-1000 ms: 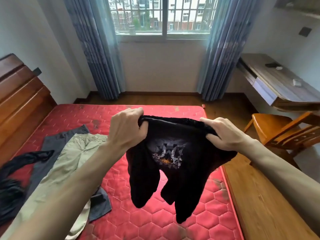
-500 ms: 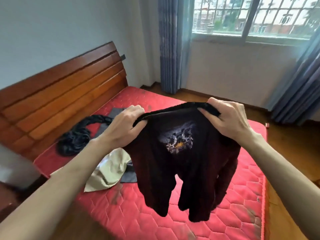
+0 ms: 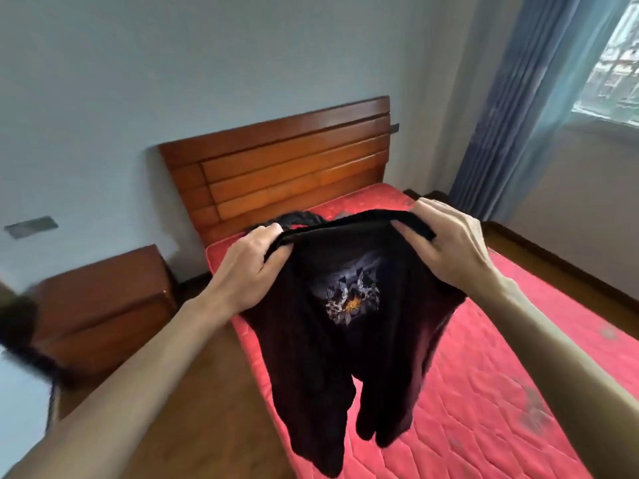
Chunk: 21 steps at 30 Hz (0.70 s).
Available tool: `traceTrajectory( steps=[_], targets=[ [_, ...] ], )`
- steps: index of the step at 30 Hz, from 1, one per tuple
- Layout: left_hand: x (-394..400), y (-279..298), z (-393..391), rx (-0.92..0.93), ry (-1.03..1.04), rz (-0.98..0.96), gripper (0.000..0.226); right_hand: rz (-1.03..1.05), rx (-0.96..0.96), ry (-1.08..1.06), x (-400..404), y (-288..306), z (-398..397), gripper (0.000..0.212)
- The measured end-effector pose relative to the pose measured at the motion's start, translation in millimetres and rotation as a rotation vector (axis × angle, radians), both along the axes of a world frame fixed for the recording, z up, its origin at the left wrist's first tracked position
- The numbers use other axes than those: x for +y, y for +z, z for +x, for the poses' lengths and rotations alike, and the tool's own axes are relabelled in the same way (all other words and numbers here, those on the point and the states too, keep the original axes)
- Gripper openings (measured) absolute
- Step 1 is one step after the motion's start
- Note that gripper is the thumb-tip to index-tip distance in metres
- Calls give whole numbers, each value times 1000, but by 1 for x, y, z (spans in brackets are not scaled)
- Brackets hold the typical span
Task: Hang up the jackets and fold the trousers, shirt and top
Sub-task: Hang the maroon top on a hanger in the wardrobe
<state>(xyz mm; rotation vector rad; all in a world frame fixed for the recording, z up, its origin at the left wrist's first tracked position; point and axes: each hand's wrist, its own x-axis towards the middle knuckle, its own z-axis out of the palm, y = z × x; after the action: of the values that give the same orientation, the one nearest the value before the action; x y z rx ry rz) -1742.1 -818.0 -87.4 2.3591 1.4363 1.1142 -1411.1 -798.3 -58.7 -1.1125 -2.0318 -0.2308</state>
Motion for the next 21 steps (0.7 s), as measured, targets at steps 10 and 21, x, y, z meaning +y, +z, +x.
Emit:
traceTrajectory(
  steps=[10, 21],
  targets=[
    [-104, 10, -184, -44, 346, 48, 25, -14, 127, 388, 6, 4, -217, 35],
    [-245, 27, -349, -37, 746, 206, 20, -20, 185, 674, -57, 21, -454, 36]
  ],
)
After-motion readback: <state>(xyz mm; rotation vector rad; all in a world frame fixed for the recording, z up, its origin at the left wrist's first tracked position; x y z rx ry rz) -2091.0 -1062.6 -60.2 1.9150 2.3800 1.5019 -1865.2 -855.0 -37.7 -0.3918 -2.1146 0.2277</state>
